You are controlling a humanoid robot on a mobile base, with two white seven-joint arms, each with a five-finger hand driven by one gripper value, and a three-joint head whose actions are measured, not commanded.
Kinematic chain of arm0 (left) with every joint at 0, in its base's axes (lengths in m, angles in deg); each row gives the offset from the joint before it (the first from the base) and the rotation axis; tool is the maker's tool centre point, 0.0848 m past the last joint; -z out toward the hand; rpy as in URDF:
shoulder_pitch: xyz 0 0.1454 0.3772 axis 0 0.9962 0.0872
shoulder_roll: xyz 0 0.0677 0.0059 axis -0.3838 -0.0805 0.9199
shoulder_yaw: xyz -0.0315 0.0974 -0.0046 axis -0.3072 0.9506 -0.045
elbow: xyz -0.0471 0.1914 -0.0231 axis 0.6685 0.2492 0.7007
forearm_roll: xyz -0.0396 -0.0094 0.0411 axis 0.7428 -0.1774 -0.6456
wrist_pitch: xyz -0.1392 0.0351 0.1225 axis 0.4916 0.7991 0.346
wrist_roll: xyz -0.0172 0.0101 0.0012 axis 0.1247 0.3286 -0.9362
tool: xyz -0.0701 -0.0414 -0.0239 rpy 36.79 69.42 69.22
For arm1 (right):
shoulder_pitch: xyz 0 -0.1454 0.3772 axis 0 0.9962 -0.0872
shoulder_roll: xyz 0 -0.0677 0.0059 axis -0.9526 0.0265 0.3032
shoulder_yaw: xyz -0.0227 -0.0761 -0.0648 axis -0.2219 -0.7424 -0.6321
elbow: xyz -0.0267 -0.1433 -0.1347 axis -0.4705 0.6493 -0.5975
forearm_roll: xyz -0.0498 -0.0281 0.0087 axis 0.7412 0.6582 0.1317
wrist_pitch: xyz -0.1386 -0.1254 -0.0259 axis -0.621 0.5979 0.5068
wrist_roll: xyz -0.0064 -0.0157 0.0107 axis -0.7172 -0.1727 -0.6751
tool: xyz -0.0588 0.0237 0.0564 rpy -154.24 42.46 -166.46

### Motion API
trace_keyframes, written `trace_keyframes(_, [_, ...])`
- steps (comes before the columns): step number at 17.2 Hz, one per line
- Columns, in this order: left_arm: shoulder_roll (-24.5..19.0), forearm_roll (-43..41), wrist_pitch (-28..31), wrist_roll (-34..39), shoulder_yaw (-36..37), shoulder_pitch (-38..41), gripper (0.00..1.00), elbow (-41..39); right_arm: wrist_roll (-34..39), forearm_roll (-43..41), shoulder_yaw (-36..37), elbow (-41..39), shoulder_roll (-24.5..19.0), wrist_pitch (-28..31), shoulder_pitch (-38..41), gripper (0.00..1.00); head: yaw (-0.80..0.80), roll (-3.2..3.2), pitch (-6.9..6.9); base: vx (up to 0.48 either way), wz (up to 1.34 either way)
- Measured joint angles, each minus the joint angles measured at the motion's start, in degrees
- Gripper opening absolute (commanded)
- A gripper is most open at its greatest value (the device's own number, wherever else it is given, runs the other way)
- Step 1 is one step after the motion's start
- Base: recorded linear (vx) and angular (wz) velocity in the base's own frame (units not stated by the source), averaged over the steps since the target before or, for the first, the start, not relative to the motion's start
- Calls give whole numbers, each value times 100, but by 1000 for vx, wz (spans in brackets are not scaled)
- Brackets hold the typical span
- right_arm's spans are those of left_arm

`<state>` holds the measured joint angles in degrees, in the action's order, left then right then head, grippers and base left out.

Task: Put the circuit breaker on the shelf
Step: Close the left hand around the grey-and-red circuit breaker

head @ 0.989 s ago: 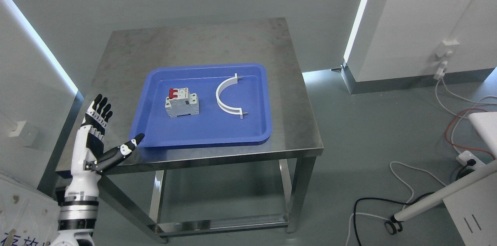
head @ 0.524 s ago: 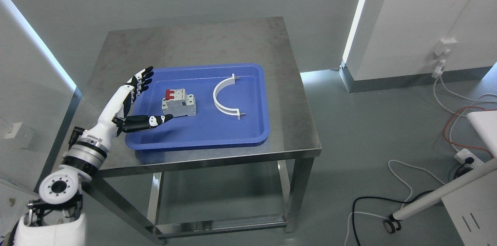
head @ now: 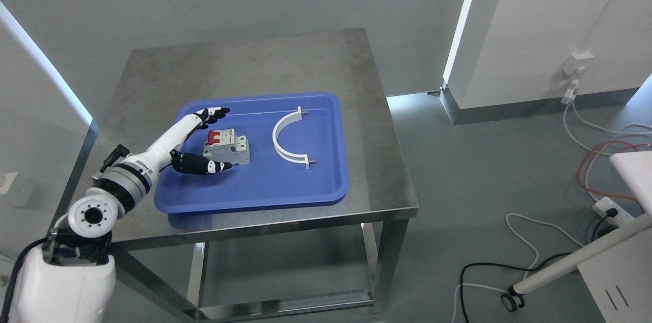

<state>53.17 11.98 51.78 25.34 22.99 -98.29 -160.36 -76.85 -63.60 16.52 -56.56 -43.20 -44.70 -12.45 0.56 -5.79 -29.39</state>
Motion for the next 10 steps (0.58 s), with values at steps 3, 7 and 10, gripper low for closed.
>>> trace_keyframes(3, [-91,-258,-289,0,6,-33,41,163,-1,0,0,0,0,0,0,100,0,0,0,54,-57])
trace_keyframes(7, [-148,-478,-985,0,-91,-35,14,368,-2,0,0,0,0,0,0,100,0,0,0,56,-81])
trace_keyframes(10, [-1,-494,-1440,0,-355,-117,14,470,-5,1,0,0,0,0,0,100,0,0,0,30,-18])
